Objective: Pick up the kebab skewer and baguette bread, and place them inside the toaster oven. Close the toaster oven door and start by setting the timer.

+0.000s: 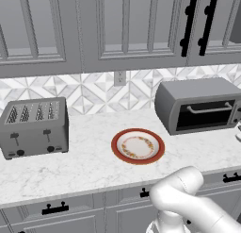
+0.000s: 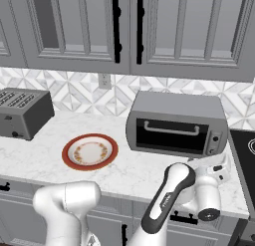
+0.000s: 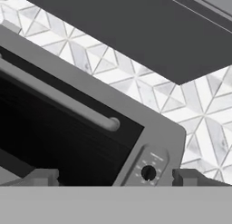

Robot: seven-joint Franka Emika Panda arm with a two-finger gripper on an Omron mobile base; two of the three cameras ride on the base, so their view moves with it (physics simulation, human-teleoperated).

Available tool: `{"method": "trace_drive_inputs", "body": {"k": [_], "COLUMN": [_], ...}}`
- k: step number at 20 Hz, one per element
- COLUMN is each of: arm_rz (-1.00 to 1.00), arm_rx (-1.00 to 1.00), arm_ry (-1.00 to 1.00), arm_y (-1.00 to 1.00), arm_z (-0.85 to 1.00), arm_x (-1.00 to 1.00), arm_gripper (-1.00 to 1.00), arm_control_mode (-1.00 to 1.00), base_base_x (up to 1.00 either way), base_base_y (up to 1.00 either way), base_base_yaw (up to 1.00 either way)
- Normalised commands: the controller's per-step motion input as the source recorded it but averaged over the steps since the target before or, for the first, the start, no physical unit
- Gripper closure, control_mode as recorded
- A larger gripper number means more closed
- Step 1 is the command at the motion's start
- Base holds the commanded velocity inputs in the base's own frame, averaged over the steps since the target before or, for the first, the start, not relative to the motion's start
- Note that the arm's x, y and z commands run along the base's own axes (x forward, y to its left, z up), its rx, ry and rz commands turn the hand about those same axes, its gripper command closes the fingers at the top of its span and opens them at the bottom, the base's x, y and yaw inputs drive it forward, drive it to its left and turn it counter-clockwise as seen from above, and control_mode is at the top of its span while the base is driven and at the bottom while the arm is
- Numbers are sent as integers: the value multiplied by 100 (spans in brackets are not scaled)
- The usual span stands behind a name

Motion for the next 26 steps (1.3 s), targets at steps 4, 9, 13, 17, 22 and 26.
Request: {"method": "trace_drive_inputs", "body": {"k": [4, 9, 13, 17, 22, 26], "arm_rz": [5, 2, 1, 1, 2, 3], "arm_rx": [0, 0, 0, 0, 0, 0], "arm_ry": [-4, -3, 0, 0, 0, 0], "arm_y": [-19, -7, -2, -11, -9, -19], "arm_z": [-1, -2, -15, -20, -16, -4], "arm_x": [0, 11, 19, 9, 23, 28], "arm_gripper": [-100, -100, -100, -100, -100, -100], "arm_control_mode": [-100, -100, -100, -100, -100, -100], "base_base_x": [0, 0, 0, 0, 0, 0], "base_base_y": [0, 0, 0, 0, 0, 0], "base_base_yaw": [0, 0, 0, 0, 0, 0]}}
